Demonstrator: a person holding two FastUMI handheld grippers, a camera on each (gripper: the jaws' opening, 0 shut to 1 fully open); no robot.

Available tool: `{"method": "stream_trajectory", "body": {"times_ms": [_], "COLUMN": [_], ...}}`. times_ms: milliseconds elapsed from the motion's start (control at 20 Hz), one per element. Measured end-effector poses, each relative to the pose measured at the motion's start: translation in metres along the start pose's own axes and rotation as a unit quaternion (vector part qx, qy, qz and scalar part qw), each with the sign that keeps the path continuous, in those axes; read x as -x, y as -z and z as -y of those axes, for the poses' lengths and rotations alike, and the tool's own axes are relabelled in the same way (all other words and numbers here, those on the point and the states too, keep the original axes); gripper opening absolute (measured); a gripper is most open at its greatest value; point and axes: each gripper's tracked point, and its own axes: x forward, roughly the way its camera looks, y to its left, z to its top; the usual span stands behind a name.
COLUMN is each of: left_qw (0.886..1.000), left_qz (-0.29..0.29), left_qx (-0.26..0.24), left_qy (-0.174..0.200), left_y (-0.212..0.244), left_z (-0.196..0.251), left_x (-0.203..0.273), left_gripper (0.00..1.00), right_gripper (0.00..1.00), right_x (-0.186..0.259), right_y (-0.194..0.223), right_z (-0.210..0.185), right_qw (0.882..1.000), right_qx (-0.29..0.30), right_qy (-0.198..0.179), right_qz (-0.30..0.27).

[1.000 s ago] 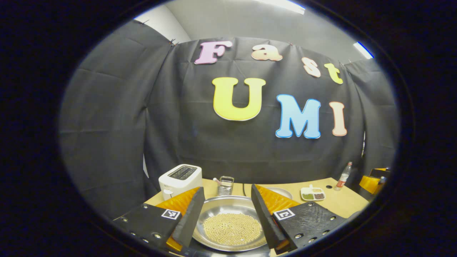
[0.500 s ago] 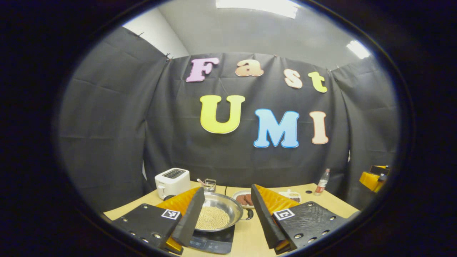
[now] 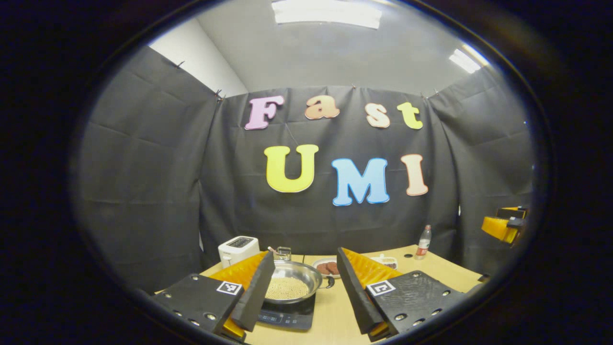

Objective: First push the handle of the pot to place it horizontally, then grasp the pot with both hands and set it on the induction cooktop.

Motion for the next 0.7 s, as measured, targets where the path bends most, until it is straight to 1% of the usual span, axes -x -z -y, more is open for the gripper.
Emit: {"method": "stream_trajectory", "body": {"times_ms": [50,100,150,200,350,400,450,700], "left_qw": [1.0,1.0,1.0,1.0,1.0,1.0,1.0,1.0], "left_qz": [-0.001,-0.001,0.0,0.001,0.01,0.015,0.017,0.02], "left_qx": [-0.003,-0.005,-0.006,-0.008,-0.015,-0.015,-0.014,-0.009], "left_qy": [-0.002,-0.001,0.0,0.0,-0.002,-0.002,-0.001,0.003], "left_y": [0.0,0.002,0.001,0.001,-0.007,-0.011,-0.014,-0.014], "left_z": [-0.004,-0.005,-0.008,-0.011,-0.02,-0.022,-0.024,-0.028], "left_x": [0.006,0.01,0.015,0.017,0.025,0.027,0.029,0.036], "left_gripper": [0.76,0.76,0.79,0.77,0.76,0.79,0.77,0.77], "right_gripper": [0.98,0.98,0.98,0.98,0.98,0.98,0.98,0.98], "right_x": [0.002,0.004,0.008,0.012,0.016,0.018,0.019,0.027], "right_y": [-0.002,-0.003,-0.004,-0.007,-0.009,-0.009,-0.008,-0.01], "right_z": [0.002,0.002,-0.003,-0.007,-0.016,-0.018,-0.02,-0.025], "right_qw": [1.0,1.0,1.0,1.0,1.0,1.0,1.0,1.0], "right_qx": [0.004,0.006,0.005,0.0,-0.004,-0.004,-0.003,-0.003], "right_qy": [0.005,0.01,0.012,0.011,0.011,0.011,0.011,0.016], "right_qz": [0.006,0.009,0.013,0.016,0.021,0.021,0.019,0.022]}}
